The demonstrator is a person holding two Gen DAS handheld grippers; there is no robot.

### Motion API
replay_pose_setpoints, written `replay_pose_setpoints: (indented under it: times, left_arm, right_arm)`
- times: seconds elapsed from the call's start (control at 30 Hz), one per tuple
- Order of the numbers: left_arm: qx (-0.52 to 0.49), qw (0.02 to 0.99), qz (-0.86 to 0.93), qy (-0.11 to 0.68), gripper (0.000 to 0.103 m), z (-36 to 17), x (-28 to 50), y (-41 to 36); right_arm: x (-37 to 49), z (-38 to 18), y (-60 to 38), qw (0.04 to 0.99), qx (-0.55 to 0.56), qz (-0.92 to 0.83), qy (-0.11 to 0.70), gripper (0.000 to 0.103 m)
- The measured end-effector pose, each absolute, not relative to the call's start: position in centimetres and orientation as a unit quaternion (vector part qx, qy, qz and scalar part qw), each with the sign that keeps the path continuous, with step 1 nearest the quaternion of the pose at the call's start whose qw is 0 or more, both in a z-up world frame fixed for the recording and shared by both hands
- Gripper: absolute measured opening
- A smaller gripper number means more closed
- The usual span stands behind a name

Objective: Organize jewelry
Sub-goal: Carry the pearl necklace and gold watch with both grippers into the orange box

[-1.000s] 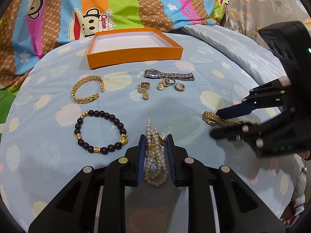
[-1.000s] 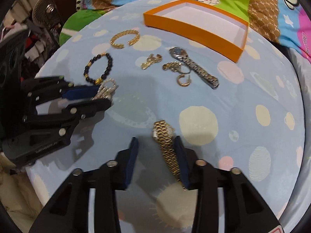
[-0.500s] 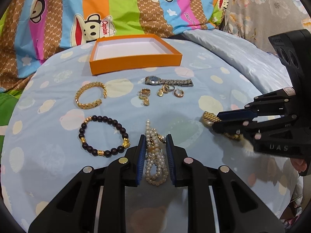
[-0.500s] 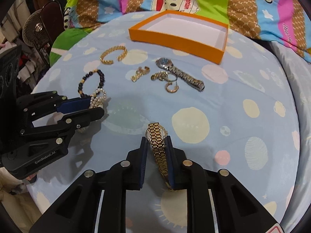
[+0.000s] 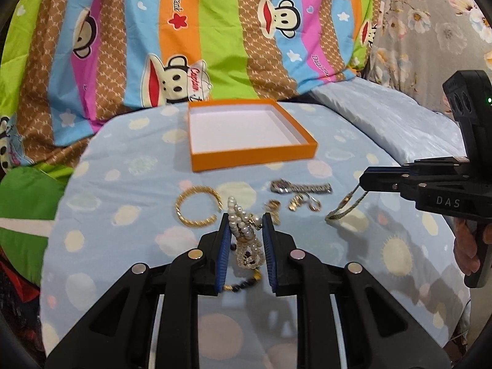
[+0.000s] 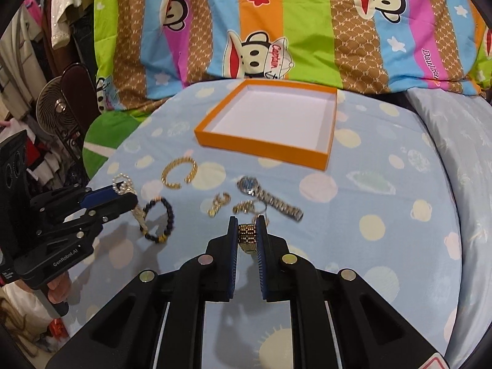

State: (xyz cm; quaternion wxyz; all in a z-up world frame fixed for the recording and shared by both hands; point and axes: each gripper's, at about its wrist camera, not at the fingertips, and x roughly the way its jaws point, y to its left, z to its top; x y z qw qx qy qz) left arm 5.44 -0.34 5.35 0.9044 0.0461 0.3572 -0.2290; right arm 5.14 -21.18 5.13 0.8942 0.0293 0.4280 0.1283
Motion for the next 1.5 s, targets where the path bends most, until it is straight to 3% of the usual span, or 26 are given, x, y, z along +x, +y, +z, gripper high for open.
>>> replay_pose_setpoints:
  times: [0.27,0.57,0.97,1.23,1.27,1.33,1.4,1.5]
  left_arm:
    - [0.046,0.904,-0.225,0.361,0.020,7.0,9.9,-0.3]
    - [0.050,0.904,-0.216,0.365,0.020,8.1,19.6,-2.5]
    - [0.033,0.884,-0.203,0.420,0.019,3.9,35.7,-7.9]
    - [0.056,0.867,-0.196,0.454,0.020,0.1,36.8,-9.1]
    - [0.055,0.869,-0.197,0.451,0.021,0.2,36.5,-8.9]
    - [0.058,0.873,-0.193,0.444,0.033,0.5,35.7,-8.6]
    - [0.054,0.878,-0.186,0.437,0.064,0.7,35.1,-8.1]
    - [0.040,0.884,-0.180,0.430,0.068,1.1,34.1,-7.0]
  right_arm:
    - [9.8,7.9,-22.1,0.909,0.031,0.102,0.403,0.011]
    - [20.9,9.5,-23.1,0.918,0.030,0.061,0.392,0.011]
    - [33.2,5.4,-24.9,0.919,0.049,0.023,0.390,0.011]
    - [31.5,0.9,-25.7,0.900,0.028,0.025,0.434,0.011]
    - [30.7,0.5,-25.7,0.898,0.024,0.027,0.439,0.011]
    - [29.5,-0.2,-25.8,0.894,0.023,0.032,0.447,0.011]
    - [28.4,-0.6,-25.8,0.890,0.026,0.034,0.453,0.012]
    - [26.7,-0.7,-26.1,0.892,0.036,0.038,0.449,0.012]
